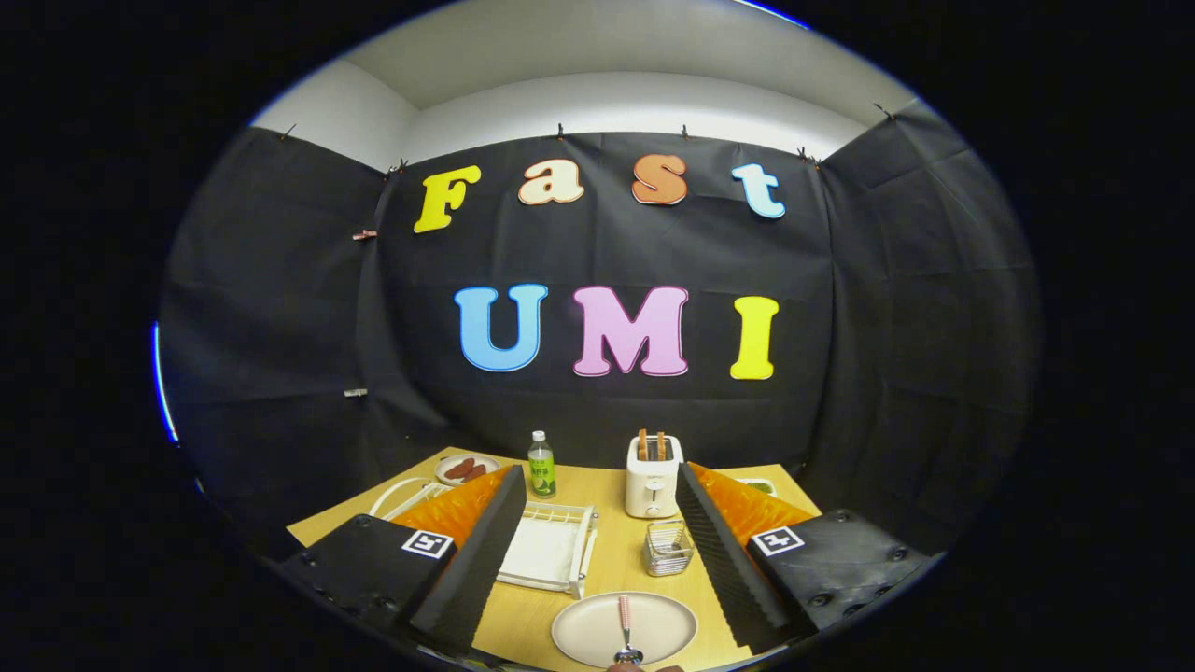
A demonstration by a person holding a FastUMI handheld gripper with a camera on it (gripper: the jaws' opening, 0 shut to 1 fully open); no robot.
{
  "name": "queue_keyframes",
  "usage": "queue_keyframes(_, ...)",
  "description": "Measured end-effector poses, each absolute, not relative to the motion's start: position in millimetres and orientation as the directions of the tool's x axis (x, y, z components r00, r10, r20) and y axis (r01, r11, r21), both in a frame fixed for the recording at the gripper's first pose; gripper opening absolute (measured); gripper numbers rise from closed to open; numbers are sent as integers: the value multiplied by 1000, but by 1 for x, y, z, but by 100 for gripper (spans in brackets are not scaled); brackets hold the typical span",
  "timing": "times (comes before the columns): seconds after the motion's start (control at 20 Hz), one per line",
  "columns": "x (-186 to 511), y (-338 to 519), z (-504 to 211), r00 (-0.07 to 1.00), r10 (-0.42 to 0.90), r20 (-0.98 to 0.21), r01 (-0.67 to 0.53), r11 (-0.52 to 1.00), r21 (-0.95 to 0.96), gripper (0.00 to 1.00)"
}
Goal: Take the plate from the dish rack, then take the spoon from the basket and place it into the plate.
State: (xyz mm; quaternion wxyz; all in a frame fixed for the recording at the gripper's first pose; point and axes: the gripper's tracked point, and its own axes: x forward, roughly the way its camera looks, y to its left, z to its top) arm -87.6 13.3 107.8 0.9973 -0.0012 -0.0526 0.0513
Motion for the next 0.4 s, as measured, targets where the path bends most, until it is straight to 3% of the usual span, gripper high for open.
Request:
queue_keyframes(0.2,-105,21,111,983,43,181,-40,999,-20,99)
queue_keyframes(0.4,-111,22,99,987,17,160,-17,1000,3,98)
